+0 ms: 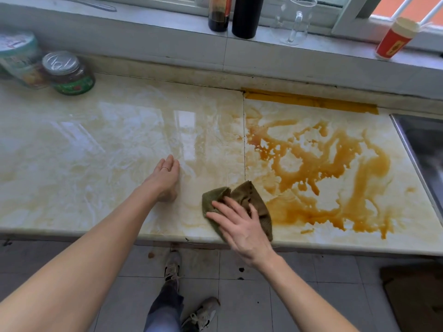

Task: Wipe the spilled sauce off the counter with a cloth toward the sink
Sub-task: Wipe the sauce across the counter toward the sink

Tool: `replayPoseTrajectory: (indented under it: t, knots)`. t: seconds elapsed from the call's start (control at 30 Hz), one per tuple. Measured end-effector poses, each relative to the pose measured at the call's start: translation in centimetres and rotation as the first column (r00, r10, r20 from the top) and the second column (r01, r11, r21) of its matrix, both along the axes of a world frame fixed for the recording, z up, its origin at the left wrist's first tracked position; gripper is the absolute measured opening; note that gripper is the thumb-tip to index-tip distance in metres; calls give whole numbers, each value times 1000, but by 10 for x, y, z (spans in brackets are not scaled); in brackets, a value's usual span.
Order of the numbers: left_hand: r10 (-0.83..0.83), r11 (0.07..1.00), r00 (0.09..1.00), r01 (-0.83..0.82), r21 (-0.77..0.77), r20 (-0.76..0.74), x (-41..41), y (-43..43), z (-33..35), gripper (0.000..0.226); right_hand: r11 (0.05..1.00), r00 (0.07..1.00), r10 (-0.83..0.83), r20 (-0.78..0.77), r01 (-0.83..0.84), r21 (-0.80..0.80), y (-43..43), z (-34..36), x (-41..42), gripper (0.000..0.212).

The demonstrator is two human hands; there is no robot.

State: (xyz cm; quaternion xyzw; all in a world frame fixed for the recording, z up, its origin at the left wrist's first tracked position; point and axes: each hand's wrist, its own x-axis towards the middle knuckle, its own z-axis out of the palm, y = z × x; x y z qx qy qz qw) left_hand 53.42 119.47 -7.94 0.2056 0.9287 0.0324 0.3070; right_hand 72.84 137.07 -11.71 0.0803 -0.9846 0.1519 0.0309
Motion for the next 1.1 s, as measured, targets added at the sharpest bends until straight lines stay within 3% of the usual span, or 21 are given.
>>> replayPoseTrajectory:
  t: [0.13, 0.2, 0.27, 0.33, 0.4, 0.47, 0.53, 0.6, 0.73, 0.8, 0.93, 1.0, 1.1]
  knots:
    - [4, 1000, 1000, -4, 7, 9, 0, -1, 2, 84, 951, 955, -295, 39, 298, -81, 45, 1, -34, 40]
    - [7, 1000, 1000, -7, 6, 11, 0, 0, 3, 85, 918, 933, -359, -29, 348, -191, 48, 3, -36, 36]
    - [10, 1000, 1000, -10, 6, 17, 0, 0, 3, 86, 947, 951, -270, -153, 233, -223, 31, 5, -28, 31]
    - [2, 1000, 1000, -2, 3, 22, -1, 1, 2, 88, 989, 969, -26, -246, -11, -148, 1, 2, -14, 28]
    - [-8, 1000, 999, 8, 8, 33, -4, -1, 3, 88, 970, 958, 222, -182, -236, -62, -26, -4, -10, 33]
    - [-11, 1000, 998, 9, 24, 65, -7, -3, 6, 84, 955, 949, 295, -114, -298, -6, -34, -8, -23, 36]
    - [-12, 999, 995, 8, 42, 98, -10, -7, 9, 79, 977, 973, 212, -94, -212, 19, -26, -8, -46, 36]
    - [-13, 999, 994, 7, 48, 113, -11, -8, 12, 78, 1000, 999, 20, -28, -20, 20, -6, -3, -63, 38]
    - [-8, 1000, 996, 6, 28, 85, -6, -4, 11, 78, 948, 945, -308, 113, 314, -46, 24, 8, -59, 53]
    - [-4, 1000, 997, 2, 18, 72, -5, -2, 9, 79, 952, 950, -274, 149, 290, -99, 9, 11, -49, 57]
    - [0, 1000, 997, -1, 13, 81, -5, -5, 10, 80, 999, 996, 26, 88, -23, -43, -9, 6, -28, 54]
    - [-1, 1000, 996, -1, 15, 87, -6, -5, 11, 80, 1000, 998, -21, 58, 21, -4, 9, 2, -32, 53]
    - [-2, 1000, 997, 1, 15, 77, -4, -4, 11, 82, 962, 967, -254, 31, 256, -93, 32, 8, -39, 53]
